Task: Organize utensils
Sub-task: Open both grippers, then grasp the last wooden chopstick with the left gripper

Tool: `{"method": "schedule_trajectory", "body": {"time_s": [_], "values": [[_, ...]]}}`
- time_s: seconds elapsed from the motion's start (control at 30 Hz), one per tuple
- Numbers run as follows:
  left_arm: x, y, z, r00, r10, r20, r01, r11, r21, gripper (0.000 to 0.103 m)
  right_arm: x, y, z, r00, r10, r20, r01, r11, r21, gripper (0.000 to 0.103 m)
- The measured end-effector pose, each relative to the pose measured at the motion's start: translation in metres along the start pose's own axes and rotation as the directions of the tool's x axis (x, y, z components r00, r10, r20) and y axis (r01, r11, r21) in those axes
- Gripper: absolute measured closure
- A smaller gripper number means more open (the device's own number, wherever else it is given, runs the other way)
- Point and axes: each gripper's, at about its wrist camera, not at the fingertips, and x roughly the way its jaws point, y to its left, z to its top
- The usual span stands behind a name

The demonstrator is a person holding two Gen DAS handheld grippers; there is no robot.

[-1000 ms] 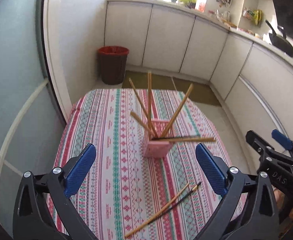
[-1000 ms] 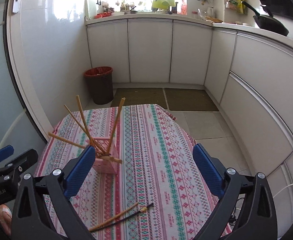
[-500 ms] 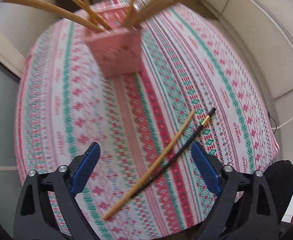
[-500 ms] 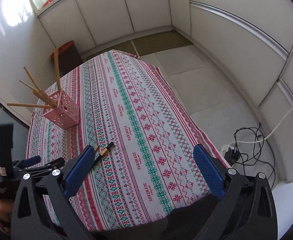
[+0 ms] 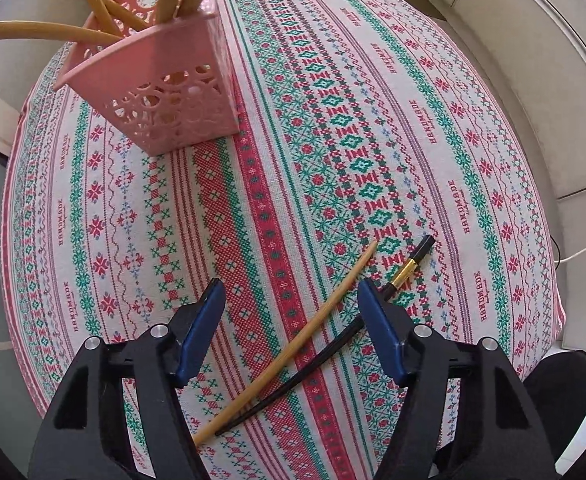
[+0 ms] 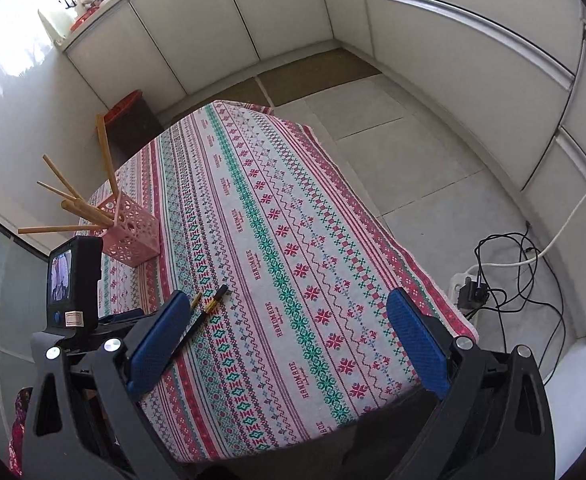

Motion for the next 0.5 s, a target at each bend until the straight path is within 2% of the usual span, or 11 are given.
{"method": "schedule_trajectory", "body": {"time_s": [0.07, 0.13, 0.2, 0.27, 0.3, 0.5], "values": [[0.004, -0.004, 0.000, 1.000, 0.001, -0.010, -0.001, 1.000, 0.012, 0.046, 0.001, -0.001, -0.001, 1.000, -0.002, -0.005, 0.002, 1.000, 0.004, 0.007], [0.012, -0.007, -0.001, 0.999, 0.008, -0.031, -0.007, 0.999, 0.033, 0.058, 0.001, -0.002, 0.000, 1.000, -0.005, -0.009, 0.005, 1.000, 0.012, 0.007], [0.019, -0.013, -0.005, 0.999, 0.010, -0.040, -0.008, 0.999, 0.051, 0.063, 0.002, -0.003, 0.000, 1.000, -0.006, -0.013, 0.006, 1.000, 0.022, 0.007], [0.018, -0.015, -0.008, 1.000, 0.015, -0.010, -0.014, 0.998, 0.069, 0.076, 0.004, -0.002, 0.000, 1.000, -0.007, -0.020, 0.008, 1.000, 0.024, 0.007], [0.017, -0.014, -0.010, 1.000, 0.018, -0.002, -0.018, 0.997, 0.073, 0.090, 0.006, -0.001, 0.000, 1.000, -0.008, -0.024, 0.009, 1.000, 0.023, 0.007], [0.006, 0.016, -0.037, 0.996, 0.026, 0.089, -0.031, 0.998, 0.055, 0.098, 0.029, 0.024, -0.002, 0.997, -0.016, -0.072, 0.015, 1.000, -0.021, 0.007]]}}
